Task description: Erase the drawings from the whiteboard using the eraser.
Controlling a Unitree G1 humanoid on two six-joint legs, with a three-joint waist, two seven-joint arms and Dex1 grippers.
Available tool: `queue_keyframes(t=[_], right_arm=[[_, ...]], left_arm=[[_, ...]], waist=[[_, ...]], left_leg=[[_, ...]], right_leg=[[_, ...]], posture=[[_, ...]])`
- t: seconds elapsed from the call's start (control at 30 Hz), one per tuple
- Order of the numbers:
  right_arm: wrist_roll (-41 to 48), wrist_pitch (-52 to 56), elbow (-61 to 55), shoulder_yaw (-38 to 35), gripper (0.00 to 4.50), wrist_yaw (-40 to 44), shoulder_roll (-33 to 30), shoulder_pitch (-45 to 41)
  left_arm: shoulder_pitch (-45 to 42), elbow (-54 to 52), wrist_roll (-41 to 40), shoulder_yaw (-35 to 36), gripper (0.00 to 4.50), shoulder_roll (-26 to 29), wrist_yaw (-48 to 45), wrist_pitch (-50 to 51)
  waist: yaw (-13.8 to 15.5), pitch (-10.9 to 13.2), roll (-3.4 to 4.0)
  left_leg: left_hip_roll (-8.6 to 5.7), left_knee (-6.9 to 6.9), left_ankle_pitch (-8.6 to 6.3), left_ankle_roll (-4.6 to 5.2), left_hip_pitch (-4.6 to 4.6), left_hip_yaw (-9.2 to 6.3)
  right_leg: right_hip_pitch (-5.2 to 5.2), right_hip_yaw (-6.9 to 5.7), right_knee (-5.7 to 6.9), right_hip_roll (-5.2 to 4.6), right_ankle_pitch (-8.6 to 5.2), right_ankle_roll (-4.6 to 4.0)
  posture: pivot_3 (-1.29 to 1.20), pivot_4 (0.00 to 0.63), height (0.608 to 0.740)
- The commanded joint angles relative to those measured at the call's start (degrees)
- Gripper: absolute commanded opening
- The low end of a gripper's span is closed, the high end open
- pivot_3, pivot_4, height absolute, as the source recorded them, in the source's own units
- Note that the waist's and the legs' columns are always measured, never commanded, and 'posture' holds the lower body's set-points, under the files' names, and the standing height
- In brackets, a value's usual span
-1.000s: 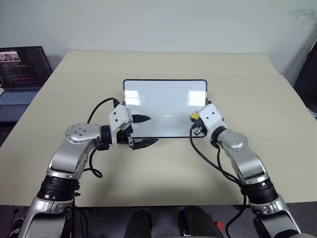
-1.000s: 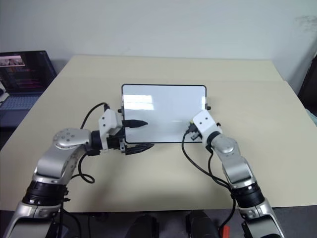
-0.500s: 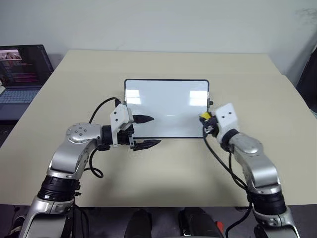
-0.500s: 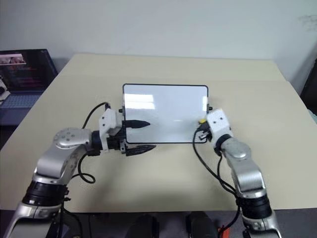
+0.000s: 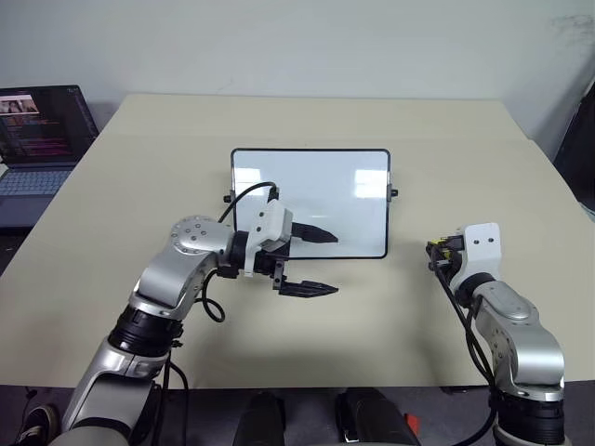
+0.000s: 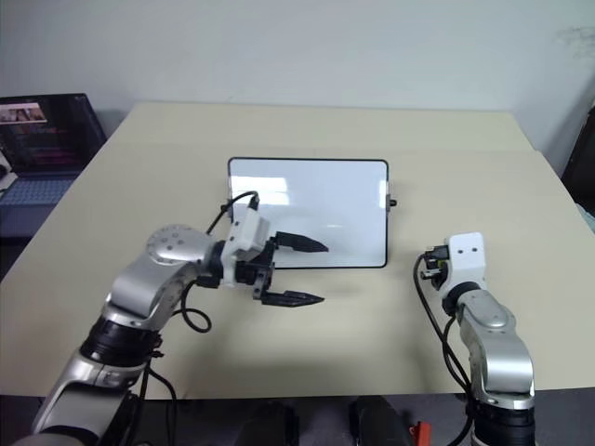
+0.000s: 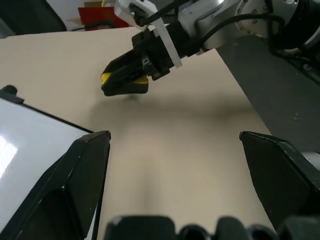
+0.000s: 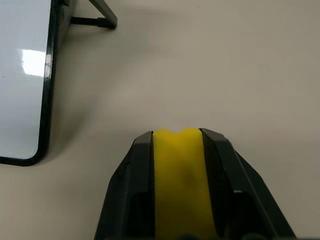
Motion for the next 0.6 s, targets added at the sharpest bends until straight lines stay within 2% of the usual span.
queue_keyframes(t=[0.03,0.13,0.2,0.23,0.3,0.47,0.6], right_arm=[[0.67,-2.81,2.24,-0.87,0.98,-0.95,-0.20,-2.35],[0.86,-4.00,4.66,-1.16,0.98,-1.90,0.27,-3.50],[0.79,-5.03,6.55,-1.26,1.70,-2.31,0.05,-4.17],[0.83,-5.43,7.27,-1.32,1.86,-2.53,-0.06,-4.41],[0.98,-6.46,8.86,-1.55,2.47,-2.76,-0.34,-5.06],[2.04,-8.59,9.86,-2.04,4.34,-2.90,-0.45,-5.79],[4.81,-9.41,4.57,-2.70,4.45,-2.33,0.04,-5.75]], left_arm=[[-1.30,0.16,0.94,-1.04,4.50,-1.38,-0.60,-2.00],[-1.14,-0.15,1.20,-1.20,4.50,-1.95,-0.62,-2.05],[-0.92,-0.22,1.39,-1.17,4.50,-1.85,-0.66,-2.23],[-0.85,-0.23,1.43,-1.16,4.50,-1.81,-0.64,-2.29],[-0.69,-0.39,1.50,-1.07,4.50,-1.69,-0.48,-2.28],[0.04,-0.89,1.48,-0.54,4.50,-1.46,0.38,-1.99],[1.79,-1.65,1.26,1.74,4.50,-0.66,3.24,-1.35]], waist=[[0.00,0.01,0.01],[0.02,0.01,0.01],[0.02,0.01,0.02],[0.03,0.01,0.02],[0.03,0.01,0.02],[0.10,0.01,0.02],[0.09,0.03,0.05]], left_leg=[[0.00,0.00,0.00,0.00,-0.01,0.00],[0.01,0.00,0.00,0.00,-0.02,0.00],[0.02,0.00,0.00,0.00,-0.02,0.01],[0.02,0.00,0.00,0.00,-0.02,0.01],[0.03,0.01,0.00,0.00,-0.02,0.01],[0.03,0.01,0.00,0.00,-0.02,0.01],[0.05,0.01,0.00,0.00,-0.02,-0.01]], right_leg=[[0.00,-0.02,0.00,0.01,0.00,0.00],[0.00,0.00,0.00,0.02,0.01,-0.02],[0.00,0.01,-0.01,0.01,0.01,-0.02],[0.00,0.02,-0.01,0.01,0.01,-0.02],[0.00,0.03,0.00,0.00,0.01,-0.02],[0.00,0.01,0.00,0.00,0.03,-0.05],[0.00,0.02,0.00,-0.01,0.04,-0.07]], posture=[[0.00,0.150,0.740],[0.00,0.150,0.740],[0.00,0.150,0.740],[0.00,0.150,0.740],[0.00,0.150,0.740],[0.00,0.150,0.740],[0.00,0.150,0.740]])
